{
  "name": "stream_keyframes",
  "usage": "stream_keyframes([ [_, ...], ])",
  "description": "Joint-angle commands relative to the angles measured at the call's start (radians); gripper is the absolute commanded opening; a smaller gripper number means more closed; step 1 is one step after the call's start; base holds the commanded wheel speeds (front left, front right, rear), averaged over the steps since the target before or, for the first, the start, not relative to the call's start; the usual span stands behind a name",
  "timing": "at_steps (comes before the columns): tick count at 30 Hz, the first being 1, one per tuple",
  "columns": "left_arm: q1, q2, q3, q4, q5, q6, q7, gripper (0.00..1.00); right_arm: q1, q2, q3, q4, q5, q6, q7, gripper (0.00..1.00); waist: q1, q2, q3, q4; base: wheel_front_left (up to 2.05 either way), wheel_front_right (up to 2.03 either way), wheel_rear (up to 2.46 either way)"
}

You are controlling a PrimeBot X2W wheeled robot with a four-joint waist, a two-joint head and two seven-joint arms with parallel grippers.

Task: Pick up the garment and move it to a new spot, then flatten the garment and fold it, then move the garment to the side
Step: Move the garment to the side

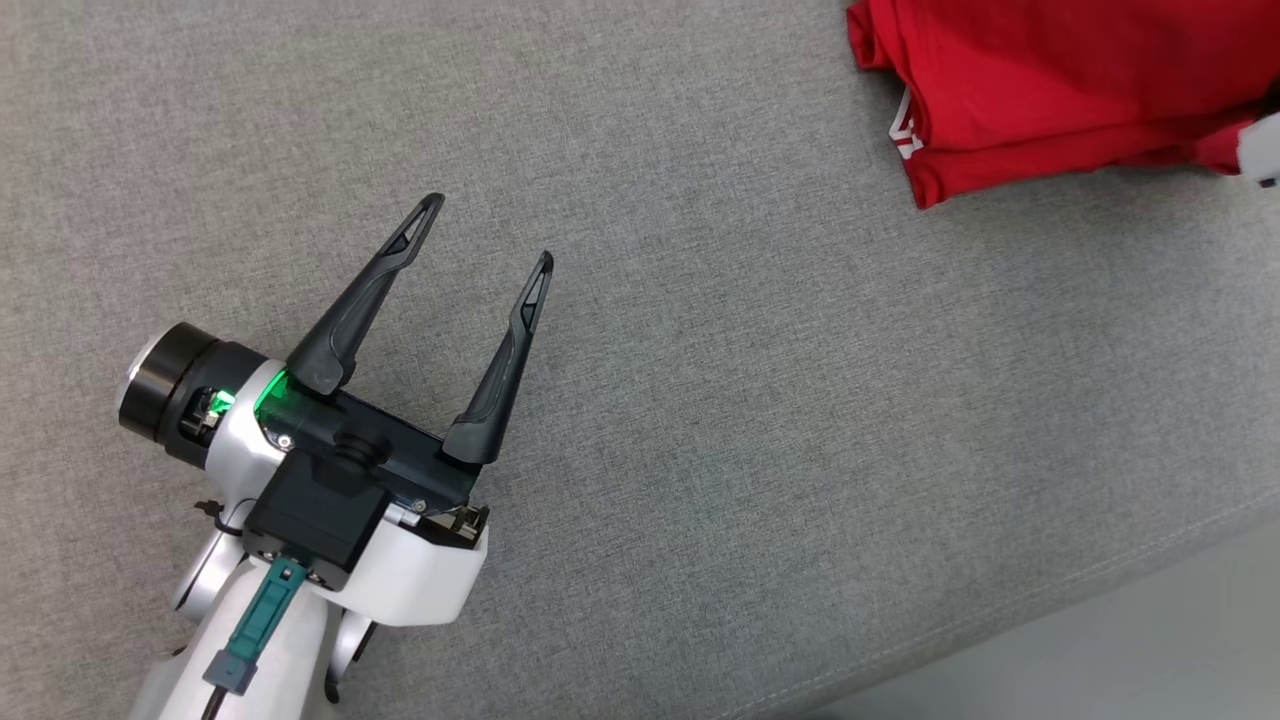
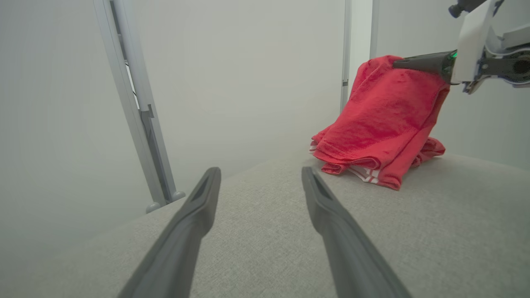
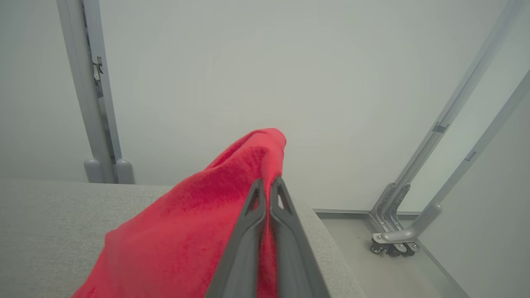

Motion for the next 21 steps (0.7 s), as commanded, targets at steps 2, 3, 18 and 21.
stream_keyframes([
  [2,-0.001,0.011,0.001,-0.014,0.005,0.000,0.008,1.00,-0.030,-0.036,0.010,0.063,-0.034,0.000,-0.005,0.00,0.0000,0.0000,0.015,0.003,0.00,0.00,0.00],
  [3,-0.002,0.013,0.001,-0.018,0.004,0.000,0.012,1.00,-0.041,-0.048,0.017,0.092,-0.069,0.000,-0.005,0.00,0.0000,0.0000,0.020,0.005,0.00,0.00,0.00],
  [18,-0.021,0.024,-0.001,-0.034,-0.017,0.011,0.030,1.00,-0.140,-0.022,-0.230,0.307,-0.574,0.000,-0.005,1.00,0.0000,0.0000,0.040,0.051,0.00,0.00,0.00],
  [21,-0.015,0.021,0.004,-0.026,-0.022,0.020,0.027,1.00,-0.125,0.027,-0.306,0.269,-0.668,0.000,-0.005,1.00,0.0000,0.0000,0.028,0.059,0.00,0.00,0.00],
])
